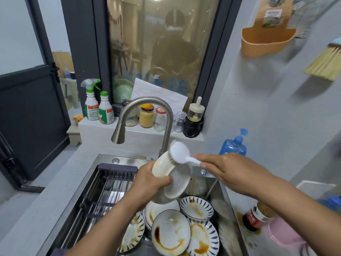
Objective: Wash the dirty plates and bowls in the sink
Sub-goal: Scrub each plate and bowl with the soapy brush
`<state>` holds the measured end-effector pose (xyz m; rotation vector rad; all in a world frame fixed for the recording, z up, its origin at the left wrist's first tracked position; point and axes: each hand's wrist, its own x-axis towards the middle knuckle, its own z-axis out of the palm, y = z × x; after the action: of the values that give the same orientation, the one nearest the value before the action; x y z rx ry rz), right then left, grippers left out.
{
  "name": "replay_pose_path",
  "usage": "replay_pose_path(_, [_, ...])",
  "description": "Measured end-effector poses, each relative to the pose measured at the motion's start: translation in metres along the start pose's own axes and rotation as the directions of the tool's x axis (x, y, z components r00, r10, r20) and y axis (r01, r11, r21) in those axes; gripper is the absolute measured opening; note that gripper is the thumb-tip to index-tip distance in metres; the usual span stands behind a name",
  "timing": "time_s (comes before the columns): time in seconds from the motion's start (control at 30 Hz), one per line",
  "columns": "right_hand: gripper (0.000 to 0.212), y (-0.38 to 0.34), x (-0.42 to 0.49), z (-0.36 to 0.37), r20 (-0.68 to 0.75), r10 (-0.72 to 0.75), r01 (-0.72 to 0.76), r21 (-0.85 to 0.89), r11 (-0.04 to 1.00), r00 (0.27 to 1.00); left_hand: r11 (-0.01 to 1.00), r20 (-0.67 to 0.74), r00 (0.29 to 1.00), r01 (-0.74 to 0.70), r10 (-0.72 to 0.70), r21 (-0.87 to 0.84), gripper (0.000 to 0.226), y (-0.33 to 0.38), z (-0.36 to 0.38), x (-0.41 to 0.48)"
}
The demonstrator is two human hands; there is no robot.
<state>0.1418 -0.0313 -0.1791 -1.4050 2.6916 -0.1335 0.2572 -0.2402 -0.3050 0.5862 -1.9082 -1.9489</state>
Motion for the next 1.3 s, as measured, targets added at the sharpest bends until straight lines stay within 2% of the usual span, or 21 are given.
replay_pose_path(0.07, [0.039,-0.014,0.001,0.002,-0.021,-0.029,0.027,-0.1,0.995,0.999,0.997,-0.003,1.0,0.023,-0.023,-0.076,0.041,-0.004,0.003,0.0])
replay_pose_path(0.13, [0.039,-0.006,0.003,0.003,-0.048,-0.01,0.004,-0.125,0.992,0.999,0.98,-0.026,0.999,0.037,-0.043,-0.194,0.047,-0.004,0.003,0.0])
replay_pose_path(0.27, [0.032,0.033,0.002,0.01,-0.002,0.068,-0.068,0.106,0.992,0.998,0.895,-0.034,0.998,0.04,-0.062,-0.444,0.054,-0.001,-0.004,0.0])
replay_pose_path(0.37, [0.03,0.038,-0.001,0.015,0.001,0.073,-0.072,0.205,0.976,0.997,0.844,-0.009,0.998,0.043,-0.057,-0.535,0.06,-0.004,-0.007,0.001])
replay_pose_path(0.47, [0.029,0.033,-0.001,0.016,-0.009,0.085,-0.079,0.252,0.964,0.996,0.853,0.005,0.998,0.057,-0.064,-0.519,0.06,-0.009,-0.007,0.001])
replay_pose_path(0.6, [0.031,0.016,0.01,0.0,-0.012,0.065,-0.061,0.21,0.976,0.998,0.931,0.07,0.996,0.078,-0.057,-0.357,0.066,-0.011,-0.002,-0.001])
replay_pose_path(0.67, [0.032,0.016,0.016,-0.008,-0.013,0.068,-0.064,0.219,0.974,0.998,0.92,0.075,0.995,0.084,-0.06,-0.384,0.069,-0.009,-0.002,-0.001])
replay_pose_path(0.8, [0.033,0.031,0.007,-0.007,0.049,0.098,-0.108,0.272,0.956,0.994,0.793,0.03,0.998,0.066,-0.061,-0.606,0.064,-0.007,-0.009,0.001])
replay_pose_path(0.93, [0.03,0.033,-0.008,0.021,0.075,0.078,-0.096,0.293,0.951,0.994,0.623,0.007,0.988,0.104,-0.156,-0.775,0.051,-0.01,-0.009,0.009])
replay_pose_path(1.1, [0.036,0.012,-0.012,0.041,0.08,0.097,-0.108,0.159,0.981,0.992,0.465,0.015,0.947,0.172,-0.322,-0.869,0.053,-0.021,0.002,0.02])
replay_pose_path(1.23, [0.043,-0.014,-0.021,0.049,0.051,0.104,-0.101,-0.069,0.993,0.993,0.362,0.022,0.883,0.214,-0.469,-0.907,0.073,-0.026,0.016,0.025])
replay_pose_path(1.3, [0.046,-0.032,-0.027,0.054,0.046,0.052,-0.044,-0.161,0.986,0.998,0.36,0.008,0.85,0.233,-0.527,-0.903,0.066,-0.025,0.02,0.029])
